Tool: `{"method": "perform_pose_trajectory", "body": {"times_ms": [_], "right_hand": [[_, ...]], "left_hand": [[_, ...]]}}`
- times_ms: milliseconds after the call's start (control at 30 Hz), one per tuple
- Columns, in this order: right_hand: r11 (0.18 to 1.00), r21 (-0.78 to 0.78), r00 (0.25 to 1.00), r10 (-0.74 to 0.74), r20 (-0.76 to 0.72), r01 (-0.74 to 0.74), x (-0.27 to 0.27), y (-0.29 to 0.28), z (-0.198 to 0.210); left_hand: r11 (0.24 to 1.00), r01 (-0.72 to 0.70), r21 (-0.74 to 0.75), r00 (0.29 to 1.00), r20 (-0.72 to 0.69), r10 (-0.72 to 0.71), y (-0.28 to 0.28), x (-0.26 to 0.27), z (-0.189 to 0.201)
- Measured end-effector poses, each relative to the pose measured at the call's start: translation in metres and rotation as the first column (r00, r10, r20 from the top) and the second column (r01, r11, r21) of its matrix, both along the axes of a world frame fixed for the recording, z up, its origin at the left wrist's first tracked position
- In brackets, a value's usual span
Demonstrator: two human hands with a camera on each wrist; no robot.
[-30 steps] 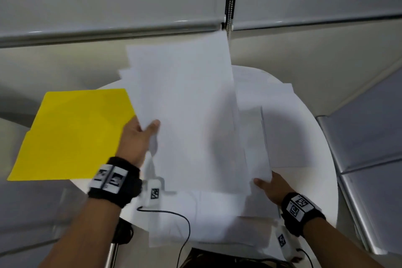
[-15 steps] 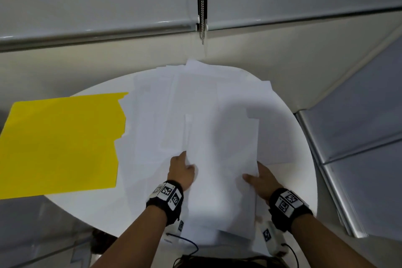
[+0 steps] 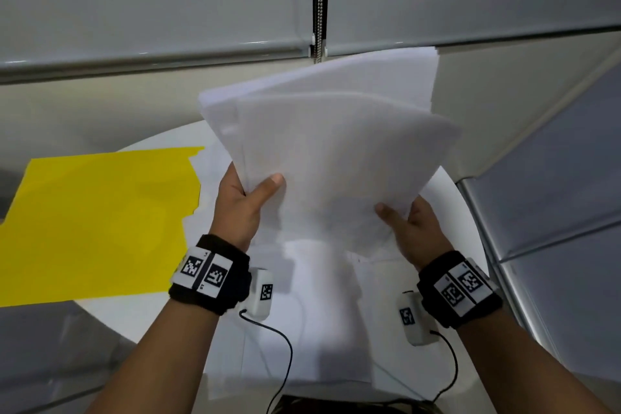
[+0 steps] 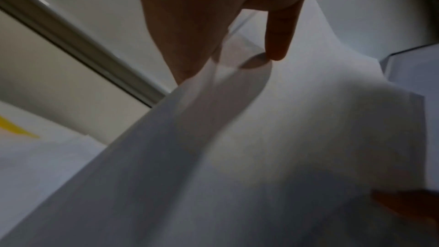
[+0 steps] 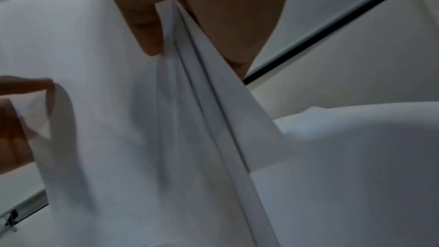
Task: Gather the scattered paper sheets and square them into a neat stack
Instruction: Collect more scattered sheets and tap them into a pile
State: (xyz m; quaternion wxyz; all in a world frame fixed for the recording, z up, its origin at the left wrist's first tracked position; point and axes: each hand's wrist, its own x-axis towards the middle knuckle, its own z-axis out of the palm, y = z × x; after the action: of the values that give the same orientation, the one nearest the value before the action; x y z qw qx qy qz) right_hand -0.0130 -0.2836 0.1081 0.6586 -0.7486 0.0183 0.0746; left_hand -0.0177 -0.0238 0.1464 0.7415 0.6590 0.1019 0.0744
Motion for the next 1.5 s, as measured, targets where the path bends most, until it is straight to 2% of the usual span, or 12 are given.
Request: {"method": "perform_pose_trajectory", "body": {"times_ms": [367, 533, 667, 833, 933, 1100, 1333, 1500], "right_hand": [[0.989, -0.075, 0.986, -0.120, 0.114, 0.129, -0.014, 0.028, -0.004], [0.988, -0.034, 0.965, -0.137, 0.221, 0.148, -0.018, 0.033, 0.016], [0.997, -0.022, 0.986, -0.072, 0.149, 0.077, -0.026, 0.033, 0.008], [0.993, -0.103, 0.994, -0.048, 0.096, 0.058, -0.025, 0.034, -0.002], [0.988, -0.154, 0.997, -0.024, 0.068, 0.034, -0.026, 0.043, -0.002], [0.987, -0.122, 0.990, -0.095, 0.105, 0.107, -0.028, 0.052, 0.008], [0.985, -0.054, 0.963, -0.145, 0.227, 0.162, -0.030, 0.053, 0.016], [0.976, -0.130, 0.962, -0.139, 0.236, 0.172, -0.024, 0.053, 0.015]], "left_hand": [[0.995, -0.021, 0.096, 0.997, -0.075, 0.028, 0.002, -0.023, -0.012], [0.988, -0.076, 0.133, 0.997, -0.019, 0.079, 0.002, -0.024, -0.002], [0.987, -0.050, 0.150, 0.998, -0.034, 0.055, 0.012, -0.030, -0.009], [0.987, 0.037, 0.153, 0.983, -0.184, -0.009, 0.016, -0.030, -0.024], [0.989, 0.020, 0.144, 0.975, -0.223, 0.013, 0.014, -0.031, -0.030], [0.993, -0.053, 0.106, 0.986, -0.153, 0.069, 0.011, -0.035, -0.025], [0.994, -0.041, 0.105, 0.998, -0.048, 0.046, 0.021, -0.037, -0.014], [0.988, -0.030, 0.150, 0.999, -0.026, 0.034, 0.015, -0.032, -0.010]]}}
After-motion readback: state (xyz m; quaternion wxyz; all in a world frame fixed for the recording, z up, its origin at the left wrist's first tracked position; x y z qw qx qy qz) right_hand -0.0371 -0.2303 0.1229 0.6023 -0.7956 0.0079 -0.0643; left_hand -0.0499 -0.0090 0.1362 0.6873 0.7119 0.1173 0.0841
